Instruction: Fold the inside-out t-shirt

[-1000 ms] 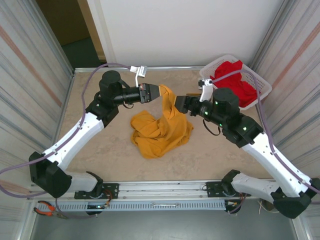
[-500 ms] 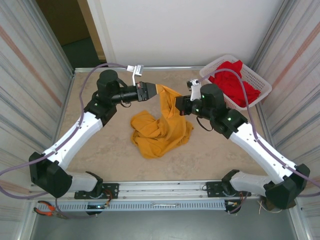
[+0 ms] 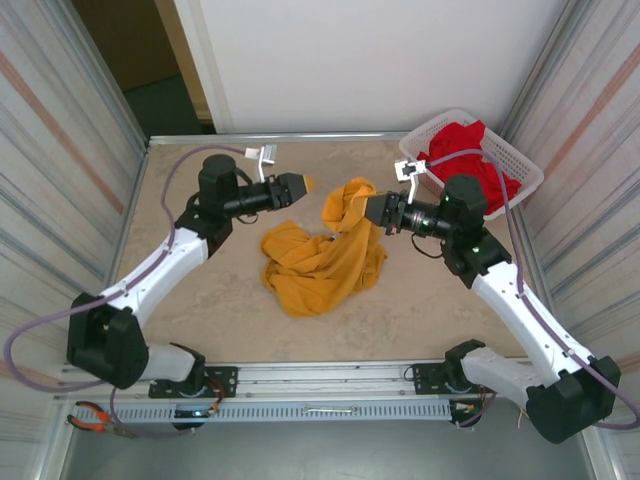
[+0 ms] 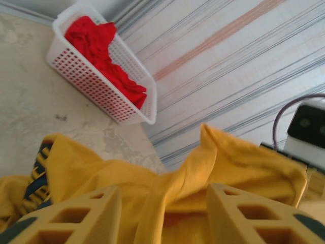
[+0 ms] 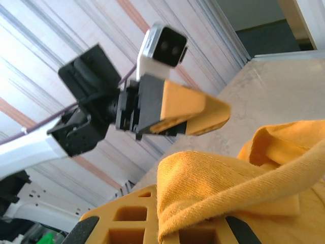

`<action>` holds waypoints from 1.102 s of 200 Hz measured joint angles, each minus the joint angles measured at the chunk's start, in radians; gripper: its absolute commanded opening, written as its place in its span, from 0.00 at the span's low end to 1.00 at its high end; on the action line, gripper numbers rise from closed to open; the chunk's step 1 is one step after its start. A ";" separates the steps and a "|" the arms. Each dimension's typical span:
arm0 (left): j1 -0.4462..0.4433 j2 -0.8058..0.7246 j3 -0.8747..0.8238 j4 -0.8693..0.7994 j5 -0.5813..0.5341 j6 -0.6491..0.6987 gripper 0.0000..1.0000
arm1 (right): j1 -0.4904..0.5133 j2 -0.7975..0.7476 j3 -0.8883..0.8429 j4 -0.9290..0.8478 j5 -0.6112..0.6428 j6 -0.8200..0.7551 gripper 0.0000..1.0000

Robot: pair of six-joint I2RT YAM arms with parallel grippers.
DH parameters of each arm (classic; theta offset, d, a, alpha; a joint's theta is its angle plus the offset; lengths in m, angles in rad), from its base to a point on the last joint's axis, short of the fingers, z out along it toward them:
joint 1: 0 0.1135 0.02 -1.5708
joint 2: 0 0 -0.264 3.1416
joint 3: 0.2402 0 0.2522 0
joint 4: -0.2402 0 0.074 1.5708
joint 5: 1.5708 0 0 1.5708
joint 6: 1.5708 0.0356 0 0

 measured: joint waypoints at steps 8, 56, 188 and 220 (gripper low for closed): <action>-0.005 -0.039 -0.034 0.001 -0.021 0.006 0.55 | -0.003 0.002 -0.003 0.011 -0.005 0.008 0.00; -0.106 -0.152 -0.098 0.002 -0.157 0.081 0.61 | -0.002 0.008 -0.005 0.061 -0.025 0.040 0.00; -0.179 0.200 0.050 0.049 -0.061 0.140 0.00 | -0.019 0.015 -0.029 0.076 -0.021 0.050 0.00; -0.138 0.217 -0.008 0.234 0.066 0.029 0.00 | -0.086 0.014 -0.109 0.079 -0.020 0.049 0.00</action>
